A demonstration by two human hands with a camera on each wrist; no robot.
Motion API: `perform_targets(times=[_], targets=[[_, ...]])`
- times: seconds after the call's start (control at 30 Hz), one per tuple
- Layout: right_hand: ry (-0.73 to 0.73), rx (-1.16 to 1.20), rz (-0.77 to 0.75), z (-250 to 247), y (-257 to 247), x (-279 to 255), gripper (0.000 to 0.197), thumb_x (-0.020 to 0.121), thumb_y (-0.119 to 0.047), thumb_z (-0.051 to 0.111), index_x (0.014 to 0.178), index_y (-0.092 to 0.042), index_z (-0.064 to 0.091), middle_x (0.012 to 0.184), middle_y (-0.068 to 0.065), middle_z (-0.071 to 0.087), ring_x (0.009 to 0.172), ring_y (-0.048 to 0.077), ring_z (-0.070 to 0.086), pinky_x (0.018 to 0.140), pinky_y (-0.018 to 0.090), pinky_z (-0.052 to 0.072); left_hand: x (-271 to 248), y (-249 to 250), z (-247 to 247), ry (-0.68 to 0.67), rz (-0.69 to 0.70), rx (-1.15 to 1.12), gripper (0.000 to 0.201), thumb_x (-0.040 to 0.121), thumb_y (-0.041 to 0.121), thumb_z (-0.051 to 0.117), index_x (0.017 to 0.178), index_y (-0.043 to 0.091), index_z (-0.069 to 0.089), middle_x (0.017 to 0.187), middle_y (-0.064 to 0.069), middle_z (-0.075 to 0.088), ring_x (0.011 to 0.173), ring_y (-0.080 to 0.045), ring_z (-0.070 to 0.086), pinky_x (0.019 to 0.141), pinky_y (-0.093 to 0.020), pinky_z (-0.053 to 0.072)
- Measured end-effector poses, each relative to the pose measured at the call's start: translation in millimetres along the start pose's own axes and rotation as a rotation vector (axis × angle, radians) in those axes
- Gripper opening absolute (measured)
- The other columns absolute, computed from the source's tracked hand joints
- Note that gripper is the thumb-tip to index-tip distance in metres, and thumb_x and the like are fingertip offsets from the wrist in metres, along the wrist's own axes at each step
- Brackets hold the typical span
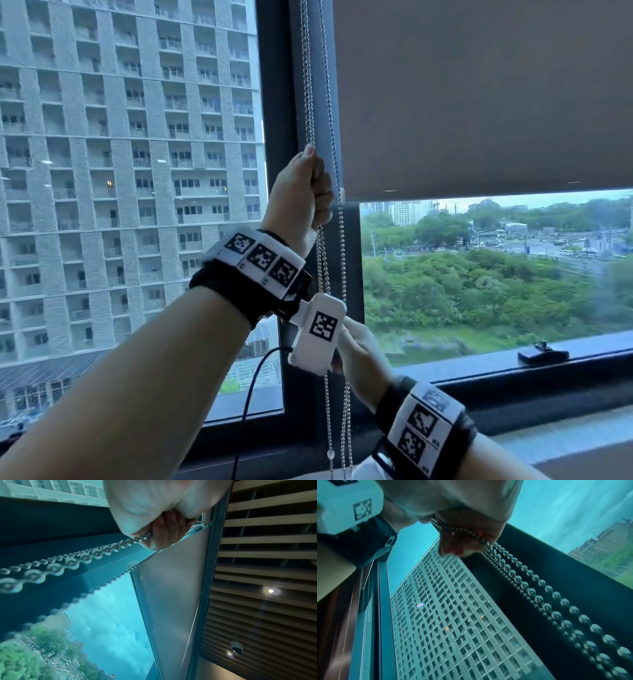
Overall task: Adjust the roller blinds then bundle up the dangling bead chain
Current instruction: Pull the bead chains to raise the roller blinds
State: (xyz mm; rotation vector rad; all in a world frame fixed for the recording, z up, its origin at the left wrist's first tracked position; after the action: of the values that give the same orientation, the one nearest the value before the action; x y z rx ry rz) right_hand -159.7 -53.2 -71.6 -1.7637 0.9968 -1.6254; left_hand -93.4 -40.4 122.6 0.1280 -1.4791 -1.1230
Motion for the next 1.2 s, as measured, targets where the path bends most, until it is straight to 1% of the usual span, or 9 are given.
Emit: perform_targets(times=[0.17, 0.4, 0.57, 0.7, 0.8, 0.93, 1.0, 1.1, 1.2], targets=[[0.122, -0.078, -0.159, -23.2, -45.2, 12.8, 0.064, 0.075, -0.078, 0.029, 0.089, -0.026, 0.063, 0.083, 0.001, 0.067, 0.079, 0.013, 0.062, 0.071, 0.024, 0.049, -9.5, -13.4, -2.3, -0.022, 0.003, -0.018, 0.041, 0.1, 0.028, 0.028, 0.06, 0.023, 0.029, 0.046, 0.011, 0.024, 0.039, -0.007, 0.013, 0.036, -0.019, 0.008], [0.159, -0.073, -0.264, -33.1, -110.0, 39.7, 0.052, 0.09, -0.049, 0.025, 0.104, -0.012, 0.058, 0.094, 0.008, 0.068, 0.087, 0.017, 0.065, 0.075, 0.03, 0.053, -33.4, -37.8, 0.5, -0.039, -0.044, -0.018, 0.042, 0.099, 0.03, 0.033, 0.059, 0.021, 0.038, 0.047, 0.009, 0.032, 0.037, -0.007, 0.023, 0.033, -0.019, 0.023], [0.15, -0.076, -0.277, -37.0, -141.6, 51.9, 0.043, 0.097, -0.044, 0.026, 0.117, -0.017, 0.052, 0.103, 0.006, 0.068, 0.094, 0.018, 0.065, 0.082, 0.031, 0.051, -69.8, -81.5, -5.7, -0.05, -0.159, 0.069, 0.036, 0.099, 0.032, 0.034, 0.064, 0.022, 0.035, 0.053, 0.005, 0.027, 0.041, -0.009, 0.018, 0.037, -0.02, 0.014], [0.02, -0.009, -0.224, -26.0, -144.4, 54.2, 0.036, 0.1, -0.031, 0.028, 0.115, -0.006, 0.05, 0.077, 0.005, 0.061, 0.066, 0.018, 0.06, 0.063, 0.028, 0.053, -100.8, -111.7, -15.3, -0.085, -0.193, 0.093, 0.037, 0.098, 0.03, 0.035, 0.062, 0.02, 0.033, 0.053, 0.005, 0.028, 0.045, -0.009, 0.019, 0.044, -0.026, 0.012], [0.017, 0.037, -0.224, -19.2, -136.0, 51.1, 0.03, 0.1, -0.031, 0.03, 0.086, -0.012, 0.049, 0.06, -0.003, 0.038, 0.047, 0.007, 0.034, 0.04, 0.018, 0.034, -103.5, -114.7, -15.5, -0.138, -0.259, 0.139, 0.039, 0.1, 0.027, 0.033, 0.062, 0.021, 0.034, 0.054, 0.005, 0.026, 0.047, -0.009, 0.015, 0.043, -0.024, 0.009], [0.146, -0.04, -0.337, -23.8, -142.4, 46.6, 0.042, 0.1, -0.031, 0.028, 0.061, -0.016, 0.035, 0.05, -0.001, 0.031, 0.038, 0.006, 0.025, 0.037, 0.014, 0.023, -103.2, -111.6, -6.7, -0.253, -0.364, 0.17, 0.032, 0.096, 0.033, 0.033, 0.073, 0.014, 0.044, 0.053, 0.002, 0.038, 0.043, -0.009, 0.032, 0.042, -0.017, 0.03], [0.176, -0.052, -0.359, -28.1, -141.6, 46.7, 0.044, 0.1, -0.028, 0.028, 0.058, -0.019, 0.035, 0.049, -0.004, 0.032, 0.039, 0.009, 0.026, 0.038, 0.017, 0.025, -96.9, -105.8, -6.7, -0.299, -0.357, 0.153, 0.052, 0.088, 0.047, 0.031, 0.101, 0.0, 0.05, 0.076, -0.013, 0.057, 0.065, -0.02, 0.056, 0.065, -0.032, 0.05], [0.156, -0.056, -0.351, -32.3, -135.3, 39.5, 0.042, 0.101, -0.025, 0.028, 0.061, -0.019, 0.041, 0.044, -0.008, 0.039, 0.04, 0.006, 0.033, 0.041, 0.019, 0.031, -75.7, -82.1, -11.1, -0.272, -0.291, 0.249, 0.081, 0.081, 0.063, 0.022, 0.126, 0.0, 0.045, 0.108, -0.027, 0.055, 0.101, -0.034, 0.057, 0.094, -0.05, 0.047], [0.113, -0.017, -0.301, -29.8, -125.4, 29.8, 0.038, 0.101, -0.018, 0.026, 0.074, -0.017, 0.054, 0.04, -0.014, 0.051, 0.036, 0.0, 0.044, 0.039, 0.01, 0.034, -47.7, -46.3, 1.5, -0.267, -0.215, 0.258, 0.076, 0.089, 0.061, 0.014, 0.119, 0.003, 0.052, 0.101, -0.02, 0.06, 0.094, -0.029, 0.059, 0.08, -0.037, 0.054]])
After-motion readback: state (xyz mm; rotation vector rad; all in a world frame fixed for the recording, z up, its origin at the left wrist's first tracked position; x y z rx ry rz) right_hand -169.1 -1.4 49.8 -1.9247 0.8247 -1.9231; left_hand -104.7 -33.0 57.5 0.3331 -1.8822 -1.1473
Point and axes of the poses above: each hand's wrist, its own x-axis towards the middle knuckle, its own z-axis out of the palm, y = z × x, the point moved 8 cm from there along x, towards the middle knuckle
